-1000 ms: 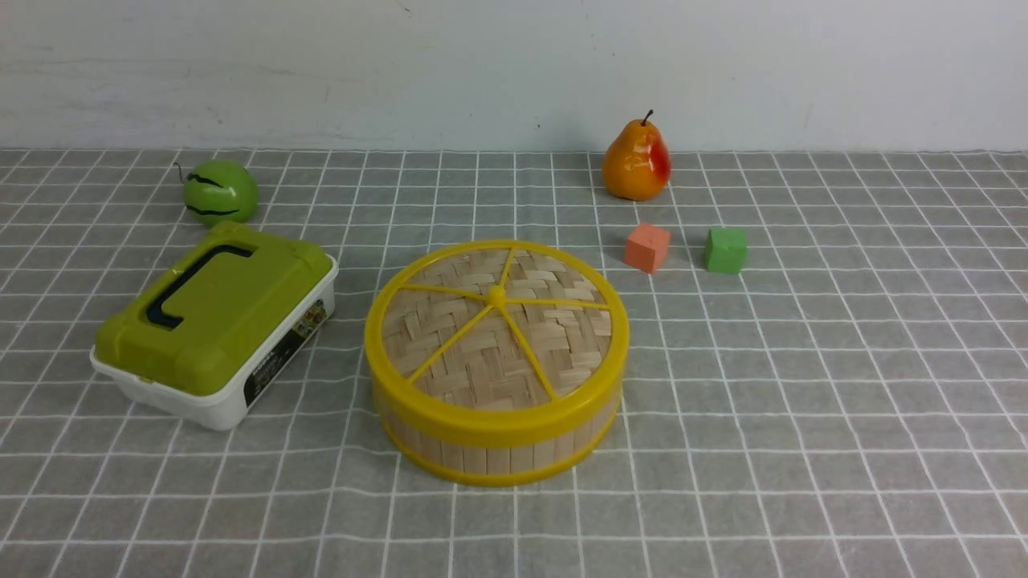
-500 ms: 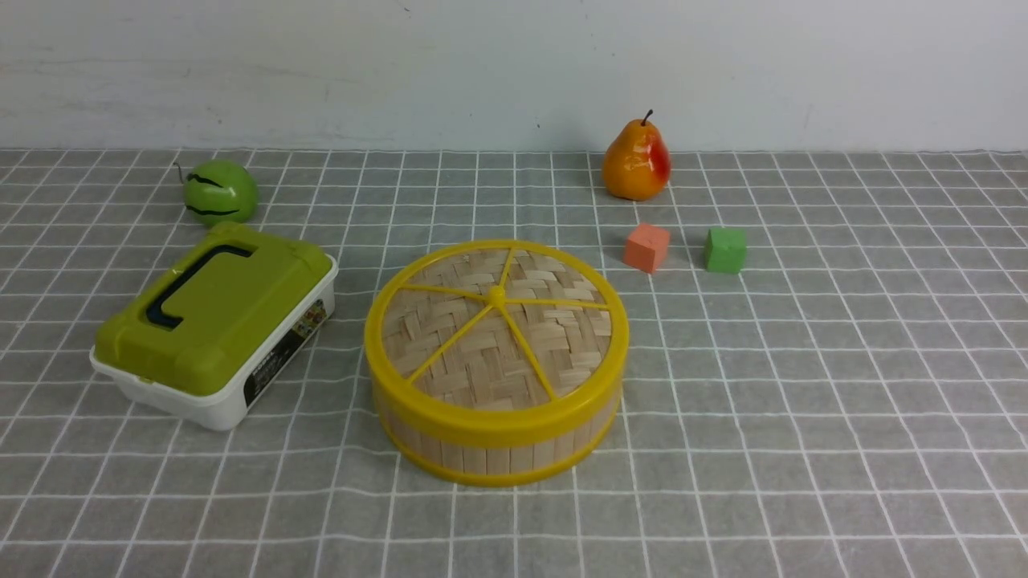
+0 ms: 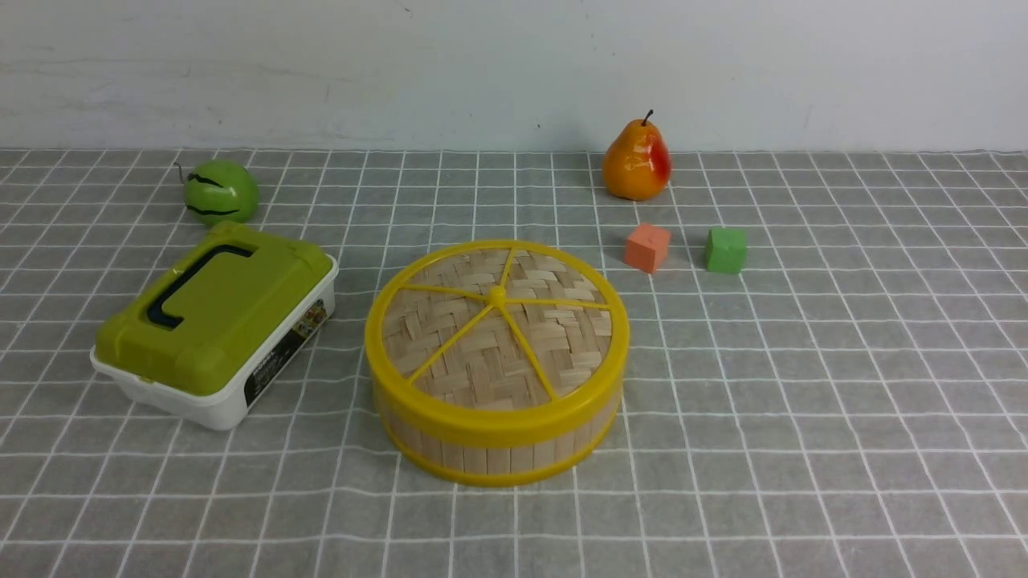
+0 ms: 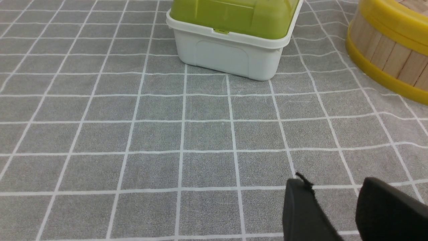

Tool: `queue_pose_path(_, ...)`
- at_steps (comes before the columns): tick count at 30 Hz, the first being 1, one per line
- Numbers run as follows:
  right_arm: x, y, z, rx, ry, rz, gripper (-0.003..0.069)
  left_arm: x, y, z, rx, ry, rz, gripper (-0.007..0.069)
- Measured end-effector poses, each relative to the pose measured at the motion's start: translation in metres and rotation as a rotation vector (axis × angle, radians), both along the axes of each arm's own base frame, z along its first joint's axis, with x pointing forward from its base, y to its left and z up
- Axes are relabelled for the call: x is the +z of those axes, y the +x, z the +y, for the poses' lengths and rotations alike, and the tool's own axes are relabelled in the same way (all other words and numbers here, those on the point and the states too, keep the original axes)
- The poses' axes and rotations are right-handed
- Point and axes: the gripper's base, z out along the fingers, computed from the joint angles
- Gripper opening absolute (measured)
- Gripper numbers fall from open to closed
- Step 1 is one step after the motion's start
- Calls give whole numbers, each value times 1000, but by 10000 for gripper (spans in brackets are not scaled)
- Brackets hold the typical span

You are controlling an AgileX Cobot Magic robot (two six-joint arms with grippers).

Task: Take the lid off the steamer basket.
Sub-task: Use the right arm to lift the lid of the steamer

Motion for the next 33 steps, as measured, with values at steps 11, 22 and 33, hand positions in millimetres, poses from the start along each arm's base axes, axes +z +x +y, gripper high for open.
queue_pose_path(11, 123, -2, 7, 263, -663, -87, -5, 0, 0, 0, 0, 0, 0, 239)
queue_pose_path(22, 246, 103, 24, 833, -928, 57, -6, 0, 0, 0, 0, 0, 0, 239)
queue_pose_path(33, 276, 180, 78, 1041, -1067, 66, 0, 0, 0, 0, 0, 0, 0, 239)
